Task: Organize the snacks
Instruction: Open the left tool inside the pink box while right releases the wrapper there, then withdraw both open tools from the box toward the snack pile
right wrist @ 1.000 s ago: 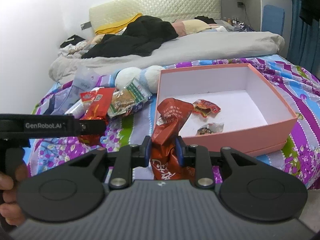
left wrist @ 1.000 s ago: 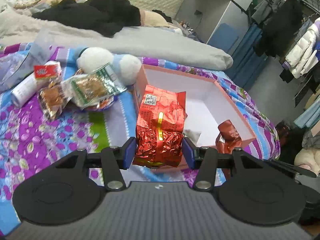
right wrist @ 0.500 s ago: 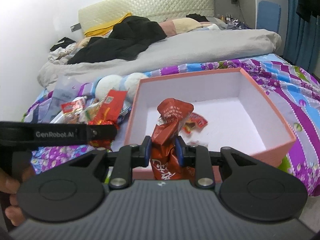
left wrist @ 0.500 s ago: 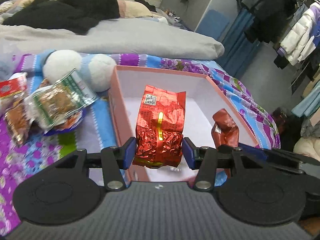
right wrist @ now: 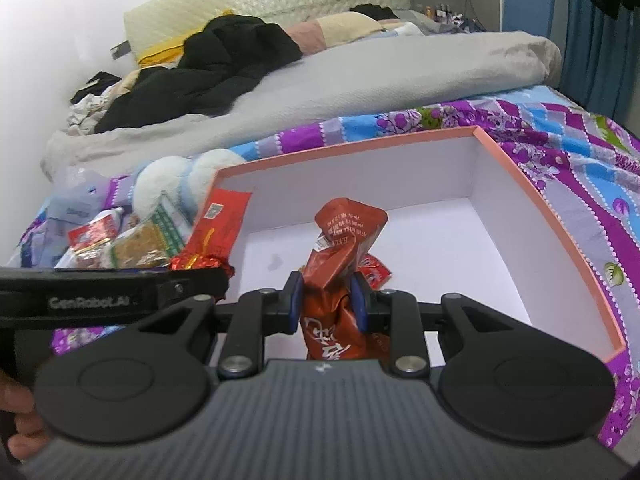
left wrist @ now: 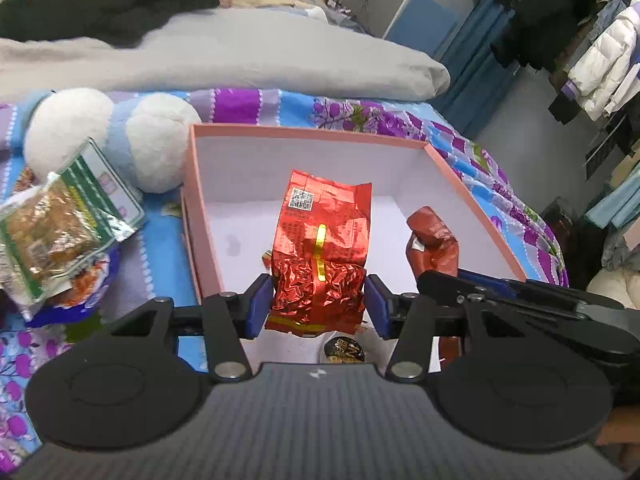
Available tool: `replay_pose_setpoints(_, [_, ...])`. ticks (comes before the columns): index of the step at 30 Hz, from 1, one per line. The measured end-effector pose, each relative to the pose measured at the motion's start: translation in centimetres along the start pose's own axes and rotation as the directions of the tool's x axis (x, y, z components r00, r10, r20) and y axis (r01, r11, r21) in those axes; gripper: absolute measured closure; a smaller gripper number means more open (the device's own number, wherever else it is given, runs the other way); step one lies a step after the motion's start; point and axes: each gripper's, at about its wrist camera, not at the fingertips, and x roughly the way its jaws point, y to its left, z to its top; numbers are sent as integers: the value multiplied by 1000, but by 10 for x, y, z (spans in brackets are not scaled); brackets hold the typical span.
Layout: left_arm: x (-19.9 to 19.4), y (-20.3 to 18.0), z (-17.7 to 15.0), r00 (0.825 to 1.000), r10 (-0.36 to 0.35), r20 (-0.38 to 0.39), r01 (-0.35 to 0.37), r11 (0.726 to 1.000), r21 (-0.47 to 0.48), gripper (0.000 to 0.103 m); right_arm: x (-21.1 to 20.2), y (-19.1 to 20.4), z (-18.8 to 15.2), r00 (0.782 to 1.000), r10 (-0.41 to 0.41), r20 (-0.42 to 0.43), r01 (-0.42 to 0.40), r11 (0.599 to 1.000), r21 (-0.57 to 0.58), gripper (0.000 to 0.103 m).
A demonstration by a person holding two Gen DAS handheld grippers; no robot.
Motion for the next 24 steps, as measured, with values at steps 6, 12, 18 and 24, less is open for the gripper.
replay_pose_setpoints(6, [24, 6, -1, 999, 13, -42, -13, 1000, -6, 46, 24, -10, -6, 999, -14, -45, 15, 1000, 12, 73])
replay_pose_setpoints(12, [20, 3, -4, 999, 25, -42, -25, 1000, 10, 43, 30, -10, -11, 997, -17, -79, 17, 1000, 3, 73])
replay_pose_setpoints(18, [-9, -3, -10, 1000, 30, -10, -30, 999, 25, 43, 14, -10, -13, 998, -17, -65, 18, 1000, 17, 73])
replay_pose_setpoints(24, [-53, -12, -23, 999, 40, 31, -41, 999, 30, 43, -15, -1, -19, 999, -1, -35, 2, 1000, 15, 73])
